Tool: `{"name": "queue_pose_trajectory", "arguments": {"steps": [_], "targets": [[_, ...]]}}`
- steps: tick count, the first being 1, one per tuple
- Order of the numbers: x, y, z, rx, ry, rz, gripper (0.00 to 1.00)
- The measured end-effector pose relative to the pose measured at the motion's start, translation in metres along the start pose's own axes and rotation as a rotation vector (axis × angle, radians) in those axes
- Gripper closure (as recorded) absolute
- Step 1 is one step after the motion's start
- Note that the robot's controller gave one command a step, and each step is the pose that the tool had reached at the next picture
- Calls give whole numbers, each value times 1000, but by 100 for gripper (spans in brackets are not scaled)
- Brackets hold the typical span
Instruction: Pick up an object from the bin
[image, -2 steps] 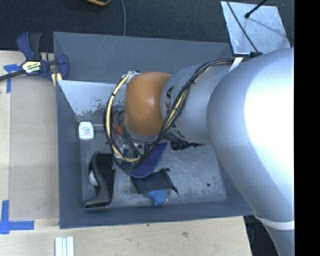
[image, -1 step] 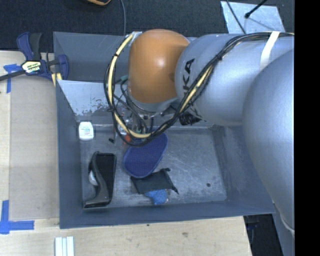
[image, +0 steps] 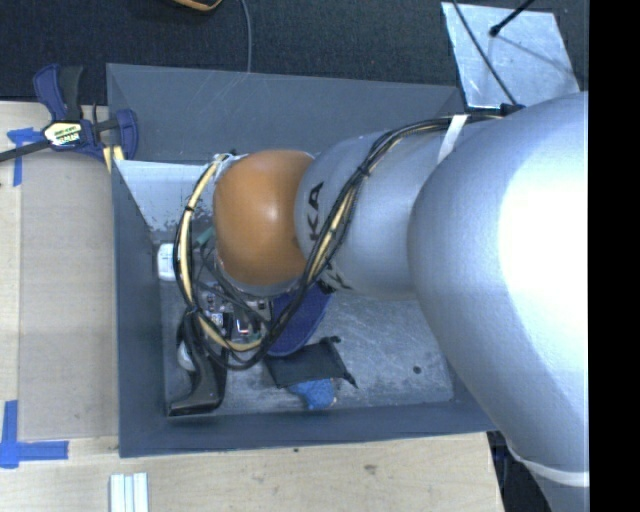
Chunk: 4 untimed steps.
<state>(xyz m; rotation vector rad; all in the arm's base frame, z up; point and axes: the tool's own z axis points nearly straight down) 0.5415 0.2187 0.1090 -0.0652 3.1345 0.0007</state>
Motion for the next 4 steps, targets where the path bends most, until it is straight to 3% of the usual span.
{"name": "queue_pose_trajectory", "arguments": {"steps": [1,2,3,4], "targets": [[11,-23,-13,-1,4,-447,100],[1,-5,4,-1,-7,-259,100],[33,-34,-24,-1,6,-684,100],[33,-33,-24,-2,7,-684,0]]}}
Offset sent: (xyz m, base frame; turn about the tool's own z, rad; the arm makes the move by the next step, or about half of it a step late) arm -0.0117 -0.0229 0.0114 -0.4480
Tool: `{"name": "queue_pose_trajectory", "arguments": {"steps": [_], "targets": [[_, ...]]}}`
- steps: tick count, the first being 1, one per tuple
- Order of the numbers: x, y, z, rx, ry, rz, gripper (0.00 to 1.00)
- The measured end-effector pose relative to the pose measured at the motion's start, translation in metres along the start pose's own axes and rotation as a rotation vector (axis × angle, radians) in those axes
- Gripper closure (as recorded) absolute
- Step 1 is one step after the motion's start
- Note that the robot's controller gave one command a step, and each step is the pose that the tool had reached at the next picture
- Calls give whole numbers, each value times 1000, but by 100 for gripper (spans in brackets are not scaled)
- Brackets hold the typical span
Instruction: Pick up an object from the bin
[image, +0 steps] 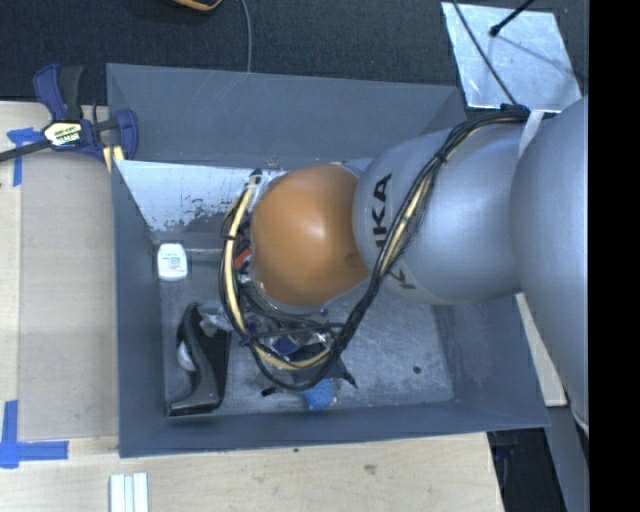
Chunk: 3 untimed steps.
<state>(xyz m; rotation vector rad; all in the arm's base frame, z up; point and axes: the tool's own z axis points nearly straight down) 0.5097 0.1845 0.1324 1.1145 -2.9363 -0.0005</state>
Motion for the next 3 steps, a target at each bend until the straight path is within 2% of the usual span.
{"name": "queue_pose_trajectory", "arguments": {"steps": [1,2,3], "targets": [[-28,-19,55,10,-25,-472,0],[-30,-22,49,17,-28,-468,100],[56,-74,62,3,0,-396,100]]}}
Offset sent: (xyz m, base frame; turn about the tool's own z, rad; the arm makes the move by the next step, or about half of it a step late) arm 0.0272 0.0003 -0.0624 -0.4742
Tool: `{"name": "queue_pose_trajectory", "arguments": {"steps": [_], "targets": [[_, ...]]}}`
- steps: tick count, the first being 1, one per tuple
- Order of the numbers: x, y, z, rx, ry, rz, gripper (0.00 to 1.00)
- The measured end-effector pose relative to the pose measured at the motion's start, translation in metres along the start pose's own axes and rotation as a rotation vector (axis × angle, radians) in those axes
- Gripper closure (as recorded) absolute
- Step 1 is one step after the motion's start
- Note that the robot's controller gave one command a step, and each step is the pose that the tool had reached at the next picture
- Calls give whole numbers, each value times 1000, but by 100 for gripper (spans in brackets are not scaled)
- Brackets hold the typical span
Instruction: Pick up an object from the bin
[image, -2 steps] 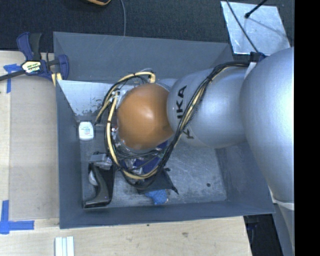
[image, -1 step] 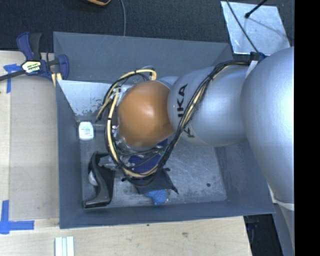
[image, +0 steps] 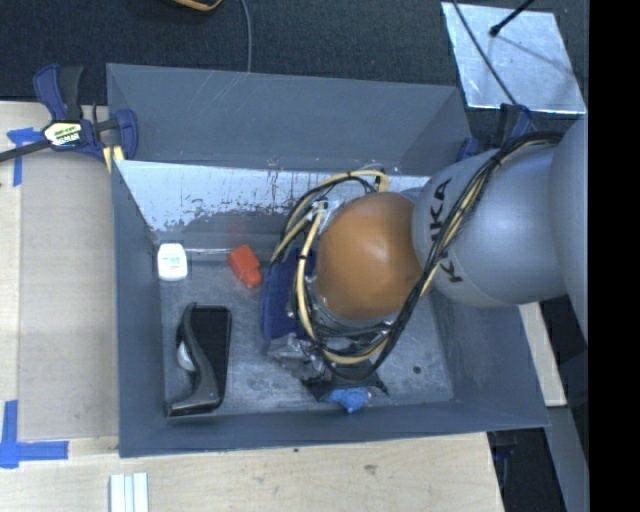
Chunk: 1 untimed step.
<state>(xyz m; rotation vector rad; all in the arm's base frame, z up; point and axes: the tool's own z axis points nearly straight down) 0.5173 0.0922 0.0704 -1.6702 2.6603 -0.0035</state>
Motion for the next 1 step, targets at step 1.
{"name": "queue_pose_trajectory", "arguments": {"steps": [1], "targets": [[-13,-6,-130,7,-9,48,100]]}}
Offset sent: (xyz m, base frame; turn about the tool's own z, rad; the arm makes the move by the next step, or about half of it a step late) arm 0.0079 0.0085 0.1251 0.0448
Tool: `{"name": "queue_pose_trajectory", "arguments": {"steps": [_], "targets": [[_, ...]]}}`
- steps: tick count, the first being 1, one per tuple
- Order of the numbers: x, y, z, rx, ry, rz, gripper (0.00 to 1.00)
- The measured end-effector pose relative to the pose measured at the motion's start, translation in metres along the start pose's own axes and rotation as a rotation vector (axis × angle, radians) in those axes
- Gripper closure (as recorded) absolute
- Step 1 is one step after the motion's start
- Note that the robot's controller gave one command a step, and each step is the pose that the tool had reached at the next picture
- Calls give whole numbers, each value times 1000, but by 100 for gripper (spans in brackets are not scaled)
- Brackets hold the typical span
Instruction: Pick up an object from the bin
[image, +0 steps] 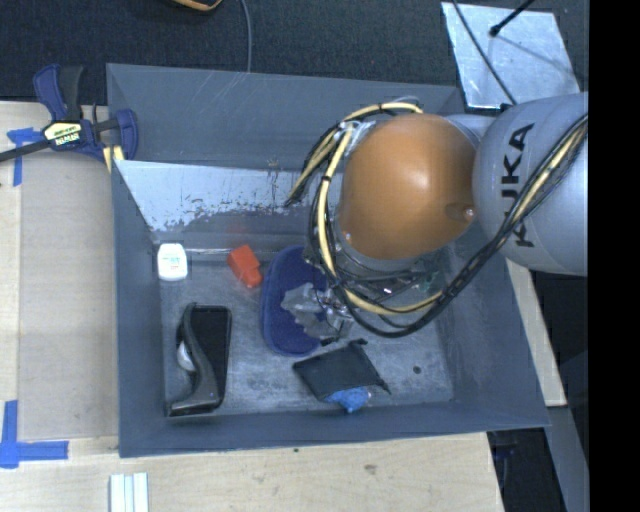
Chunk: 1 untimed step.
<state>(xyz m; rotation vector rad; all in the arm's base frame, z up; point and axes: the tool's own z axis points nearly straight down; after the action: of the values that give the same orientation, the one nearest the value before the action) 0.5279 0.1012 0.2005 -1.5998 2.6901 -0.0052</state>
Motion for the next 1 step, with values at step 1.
{"name": "queue_pose_trajectory", "arguments": {"steps": [1], "targets": [[-37,2,77,-12,10,95,100]]}}
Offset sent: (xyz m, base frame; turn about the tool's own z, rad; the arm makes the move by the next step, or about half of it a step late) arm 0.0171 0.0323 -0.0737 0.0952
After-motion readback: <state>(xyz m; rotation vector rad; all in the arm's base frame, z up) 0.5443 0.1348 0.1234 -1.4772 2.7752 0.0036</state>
